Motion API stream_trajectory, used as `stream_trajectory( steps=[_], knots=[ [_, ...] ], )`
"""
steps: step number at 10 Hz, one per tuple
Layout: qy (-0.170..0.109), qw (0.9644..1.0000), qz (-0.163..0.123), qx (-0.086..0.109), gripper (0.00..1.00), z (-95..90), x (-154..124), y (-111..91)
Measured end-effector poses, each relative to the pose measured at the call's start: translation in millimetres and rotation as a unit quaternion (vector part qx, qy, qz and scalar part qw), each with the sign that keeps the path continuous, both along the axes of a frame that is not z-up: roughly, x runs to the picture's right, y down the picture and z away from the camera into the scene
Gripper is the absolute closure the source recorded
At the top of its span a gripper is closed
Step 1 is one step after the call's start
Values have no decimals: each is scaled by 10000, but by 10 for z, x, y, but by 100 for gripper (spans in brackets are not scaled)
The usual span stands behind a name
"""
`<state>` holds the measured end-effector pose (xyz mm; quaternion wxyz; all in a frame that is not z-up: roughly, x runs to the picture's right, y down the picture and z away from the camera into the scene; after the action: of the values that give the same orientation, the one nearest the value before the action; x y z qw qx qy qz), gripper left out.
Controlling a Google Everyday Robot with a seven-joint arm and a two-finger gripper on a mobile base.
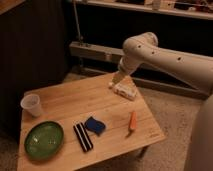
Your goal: Stand the bottle upright
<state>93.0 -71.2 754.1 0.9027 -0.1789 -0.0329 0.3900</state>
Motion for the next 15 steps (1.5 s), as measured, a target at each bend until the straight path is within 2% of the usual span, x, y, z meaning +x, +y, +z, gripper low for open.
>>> stream_trajectory(
  steps=[3,4,6,8,9,11,12,15],
  knots=[
    [-136,9999,-42,45,35,23,-34,2],
    [-218,9996,-153,48,35,85,-45,-19],
    [-417,9975,-564,-93,35,470,-146,-78],
    [-432,9924,-1079,-415,35,937,-187,-165],
    [-376,9880,-1384,-581,35,1136,-214,-210],
    [-188,9780,-1891,-864,35,1411,-276,-271],
    [-121,9748,-2023,-934,35,1468,-271,-296],
    [-122,9748,-1985,-1008,35,1512,-241,-203]
  ],
)
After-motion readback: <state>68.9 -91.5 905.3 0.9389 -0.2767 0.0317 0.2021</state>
